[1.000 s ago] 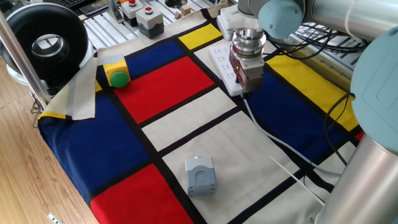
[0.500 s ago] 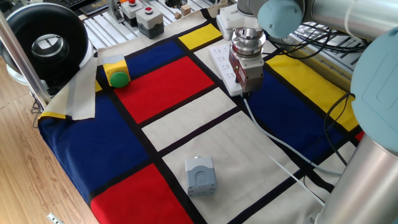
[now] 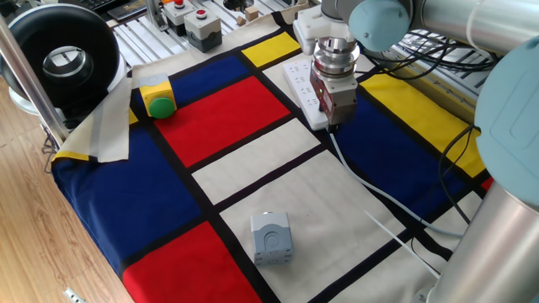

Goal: Turn on the power strip by pressing the button

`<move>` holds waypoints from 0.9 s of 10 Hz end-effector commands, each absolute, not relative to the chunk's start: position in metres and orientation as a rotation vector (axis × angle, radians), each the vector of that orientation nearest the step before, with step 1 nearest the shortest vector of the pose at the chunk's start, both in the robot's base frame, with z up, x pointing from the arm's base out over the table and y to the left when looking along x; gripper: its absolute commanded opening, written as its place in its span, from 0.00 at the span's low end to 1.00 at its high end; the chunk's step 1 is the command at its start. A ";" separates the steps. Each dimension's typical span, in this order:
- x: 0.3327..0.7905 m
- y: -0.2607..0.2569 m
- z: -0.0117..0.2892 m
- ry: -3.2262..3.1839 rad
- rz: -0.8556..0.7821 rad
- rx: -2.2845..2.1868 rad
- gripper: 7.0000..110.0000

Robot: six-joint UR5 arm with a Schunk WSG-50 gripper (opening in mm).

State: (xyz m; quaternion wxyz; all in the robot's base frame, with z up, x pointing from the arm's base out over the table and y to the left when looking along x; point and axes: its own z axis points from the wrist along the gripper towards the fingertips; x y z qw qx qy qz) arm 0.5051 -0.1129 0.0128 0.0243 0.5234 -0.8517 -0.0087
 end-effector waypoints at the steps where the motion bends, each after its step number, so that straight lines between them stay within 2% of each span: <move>1: 0.506 -0.111 0.014 -2.649 -0.038 1.614 0.57; 9: 0.506 -0.112 0.013 -2.645 -0.036 1.614 0.57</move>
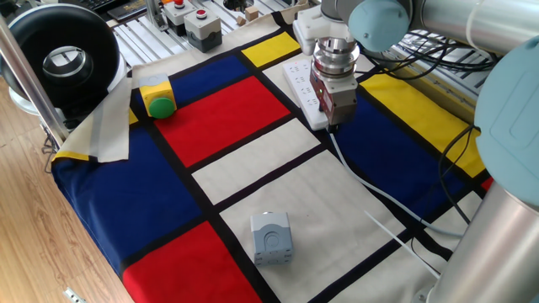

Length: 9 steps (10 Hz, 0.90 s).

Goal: Turn on the power strip by pressing the button

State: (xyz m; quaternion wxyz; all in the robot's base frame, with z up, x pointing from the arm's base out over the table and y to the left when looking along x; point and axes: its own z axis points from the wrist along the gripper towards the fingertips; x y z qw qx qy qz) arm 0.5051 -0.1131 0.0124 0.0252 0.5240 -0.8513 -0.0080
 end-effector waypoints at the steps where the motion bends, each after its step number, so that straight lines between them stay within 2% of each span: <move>1: 0.506 -0.112 0.013 -2.646 -0.036 1.612 0.57; 9: 0.503 -0.113 0.015 -2.635 -0.035 1.604 0.57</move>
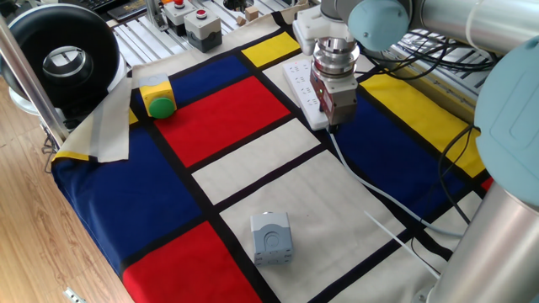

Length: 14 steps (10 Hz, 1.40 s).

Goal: Turn on the power strip by pressing the button

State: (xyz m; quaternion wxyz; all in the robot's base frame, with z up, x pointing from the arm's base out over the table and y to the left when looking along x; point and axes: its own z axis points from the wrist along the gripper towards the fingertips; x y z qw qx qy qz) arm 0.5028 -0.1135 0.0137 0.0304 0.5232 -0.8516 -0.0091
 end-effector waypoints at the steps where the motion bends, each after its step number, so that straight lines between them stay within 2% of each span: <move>1: 0.503 -0.114 0.016 -2.632 -0.032 1.603 0.57; 14: 0.505 -0.112 0.022 -2.635 -0.045 1.594 0.57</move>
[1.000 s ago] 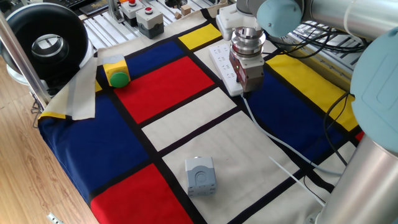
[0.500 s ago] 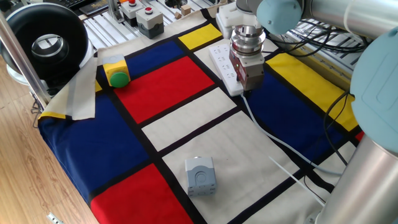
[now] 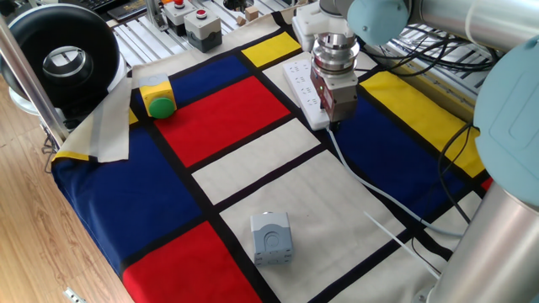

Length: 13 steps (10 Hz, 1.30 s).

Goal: Turn on the power strip by pressing the button

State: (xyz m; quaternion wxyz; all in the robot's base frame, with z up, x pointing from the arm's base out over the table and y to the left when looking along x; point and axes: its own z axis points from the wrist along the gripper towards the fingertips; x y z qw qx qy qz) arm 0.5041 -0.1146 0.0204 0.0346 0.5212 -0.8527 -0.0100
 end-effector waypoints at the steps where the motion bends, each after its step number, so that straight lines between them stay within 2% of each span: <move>1: 0.504 -0.112 0.023 -2.635 -0.045 1.588 0.57; 13: 0.504 -0.114 0.018 -2.637 -0.041 1.592 0.57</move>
